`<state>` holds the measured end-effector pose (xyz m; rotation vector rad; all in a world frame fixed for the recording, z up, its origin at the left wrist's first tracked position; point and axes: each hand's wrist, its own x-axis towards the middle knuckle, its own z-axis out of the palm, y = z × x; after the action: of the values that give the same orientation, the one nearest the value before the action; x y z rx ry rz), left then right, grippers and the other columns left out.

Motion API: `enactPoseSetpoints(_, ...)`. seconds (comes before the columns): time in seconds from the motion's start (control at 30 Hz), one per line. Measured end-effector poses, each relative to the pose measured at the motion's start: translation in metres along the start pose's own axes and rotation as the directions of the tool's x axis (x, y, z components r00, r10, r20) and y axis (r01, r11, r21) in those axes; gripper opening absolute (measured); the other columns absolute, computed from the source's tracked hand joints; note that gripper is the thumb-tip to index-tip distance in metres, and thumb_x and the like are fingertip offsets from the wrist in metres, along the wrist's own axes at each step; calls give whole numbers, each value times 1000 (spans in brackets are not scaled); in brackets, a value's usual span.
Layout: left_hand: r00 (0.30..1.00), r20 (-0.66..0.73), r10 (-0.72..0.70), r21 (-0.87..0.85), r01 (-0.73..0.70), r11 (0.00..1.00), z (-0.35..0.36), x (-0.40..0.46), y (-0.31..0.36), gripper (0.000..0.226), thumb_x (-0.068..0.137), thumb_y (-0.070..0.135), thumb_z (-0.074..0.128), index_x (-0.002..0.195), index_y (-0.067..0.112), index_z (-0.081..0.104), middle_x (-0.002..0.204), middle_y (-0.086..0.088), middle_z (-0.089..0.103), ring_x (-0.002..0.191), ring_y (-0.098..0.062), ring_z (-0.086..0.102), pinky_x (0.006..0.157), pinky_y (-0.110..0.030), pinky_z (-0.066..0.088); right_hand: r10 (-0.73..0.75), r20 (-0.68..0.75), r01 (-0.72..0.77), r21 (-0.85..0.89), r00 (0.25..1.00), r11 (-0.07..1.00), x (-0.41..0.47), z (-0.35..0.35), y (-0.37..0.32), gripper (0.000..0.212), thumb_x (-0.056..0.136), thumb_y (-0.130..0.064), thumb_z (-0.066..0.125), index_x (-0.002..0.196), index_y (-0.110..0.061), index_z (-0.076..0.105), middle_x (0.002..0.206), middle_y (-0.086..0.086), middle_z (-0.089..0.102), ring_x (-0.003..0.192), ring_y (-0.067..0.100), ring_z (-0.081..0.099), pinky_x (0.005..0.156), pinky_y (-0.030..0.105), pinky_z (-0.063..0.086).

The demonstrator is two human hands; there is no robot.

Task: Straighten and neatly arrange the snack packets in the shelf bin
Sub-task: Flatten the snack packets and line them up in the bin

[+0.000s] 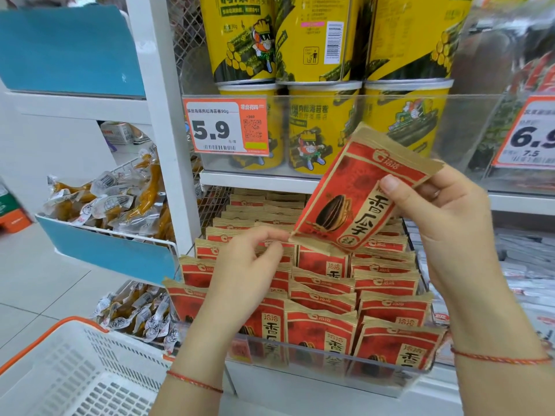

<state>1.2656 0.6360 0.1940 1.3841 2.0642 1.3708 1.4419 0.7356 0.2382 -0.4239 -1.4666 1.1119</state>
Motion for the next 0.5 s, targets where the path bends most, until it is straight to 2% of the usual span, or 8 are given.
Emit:
enactPoseSetpoints(0.03,998,55,-2,103,-4,995,1,-1,1,24,94,21,55,91,39,71,97,22,68,82,10,57,81,-8,43,-7,14,8,-42,1000,999,-1,1,3,15,81,-12,66,93,-20,68,86,-8,75,86,10,69,81,33,57)
enactPoseSetpoints(0.1,995,103,1,279,-30,960,4,-2,3,23,93,24,54,96,35,74,110,21,67,102,4,57,102,-25,41,-12,46,18,-137,999,990,-2,2,9,16,86,-7,66,92,-22,68,88,-9,75,87,11,69,82,37,57)
enactPoseSetpoints(0.13,995,97,0,332,-32,943,6,-3,4,24,93,25,53,99,34,75,113,18,67,107,-2,55,107,-33,38,-8,51,17,-181,999,983,-2,3,11,17,87,-7,66,90,-24,68,88,-10,74,87,11,69,82,37,57)
enactPoseSetpoints(0.23,998,65,-12,364,-13,931,7,-3,6,25,94,27,52,109,34,70,114,16,66,109,-5,51,109,-37,35,-5,46,17,-282,999,959,-2,3,17,13,88,-11,66,90,-23,68,89,-9,74,88,13,69,83,42,55)
enactPoseSetpoints(0.33,998,59,-3,372,-20,928,7,-4,7,26,95,28,51,117,34,65,106,16,65,103,-4,49,111,-41,33,-1,47,16,-308,999,951,-2,3,20,9,88,-12,66,91,-21,69,91,-7,74,90,15,69,84,46,54)
enactPoseSetpoints(0.5,998,55,4,376,-24,926,6,-5,7,28,96,29,50,121,31,63,116,14,64,114,-10,53,110,-42,34,-30,44,39,-217,999,975,-2,7,18,14,89,-10,65,88,-24,67,88,-12,74,85,7,68,78,26,55)
